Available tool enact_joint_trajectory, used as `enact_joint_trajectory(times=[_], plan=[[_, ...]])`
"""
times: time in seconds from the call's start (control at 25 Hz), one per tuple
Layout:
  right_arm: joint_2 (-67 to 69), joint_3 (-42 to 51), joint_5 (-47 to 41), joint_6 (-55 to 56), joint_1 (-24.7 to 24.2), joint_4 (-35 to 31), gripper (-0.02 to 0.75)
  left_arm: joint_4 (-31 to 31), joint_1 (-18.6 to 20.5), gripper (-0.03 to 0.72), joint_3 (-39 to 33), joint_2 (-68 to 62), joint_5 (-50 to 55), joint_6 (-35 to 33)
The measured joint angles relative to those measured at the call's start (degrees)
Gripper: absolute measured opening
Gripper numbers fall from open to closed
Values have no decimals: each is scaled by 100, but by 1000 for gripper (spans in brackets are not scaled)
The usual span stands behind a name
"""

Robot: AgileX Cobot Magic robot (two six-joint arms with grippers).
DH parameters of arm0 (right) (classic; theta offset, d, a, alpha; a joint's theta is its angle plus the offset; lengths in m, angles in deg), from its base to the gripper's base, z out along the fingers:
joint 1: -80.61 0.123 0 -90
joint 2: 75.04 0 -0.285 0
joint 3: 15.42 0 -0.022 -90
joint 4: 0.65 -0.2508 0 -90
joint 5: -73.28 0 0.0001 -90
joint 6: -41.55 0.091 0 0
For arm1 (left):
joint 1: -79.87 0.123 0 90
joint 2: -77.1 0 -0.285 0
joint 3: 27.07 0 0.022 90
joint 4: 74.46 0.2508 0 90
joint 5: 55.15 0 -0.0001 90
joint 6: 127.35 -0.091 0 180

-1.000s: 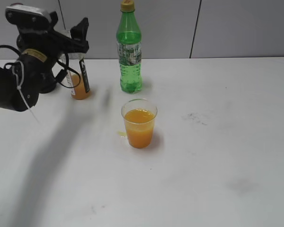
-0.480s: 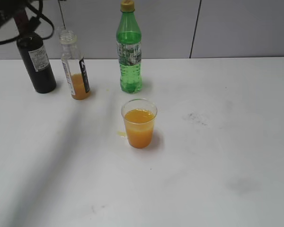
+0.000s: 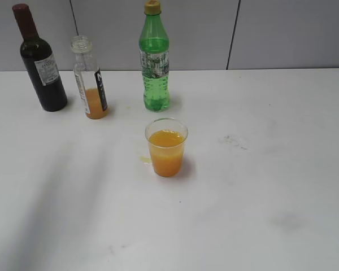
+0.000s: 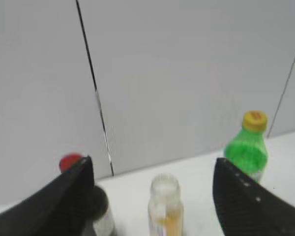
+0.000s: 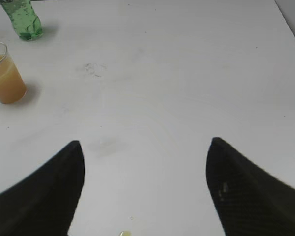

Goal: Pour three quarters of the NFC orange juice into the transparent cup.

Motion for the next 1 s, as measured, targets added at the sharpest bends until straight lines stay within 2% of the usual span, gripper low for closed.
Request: enact_joint_trajectory(times=[0.32, 0.48, 0.64, 1.0], plan=[[0, 0, 0, 0, 0, 0, 590, 55, 579, 575, 0, 787, 3684, 434], [0, 0, 0, 0, 0, 0, 590, 275, 875, 575, -186, 1124, 4966, 594], [0, 0, 0, 0, 0, 0, 590, 281, 944, 575, -750, 1806, 5578, 611], [0, 0, 0, 0, 0, 0, 590, 273, 944, 575, -2322, 4358, 5611, 771]])
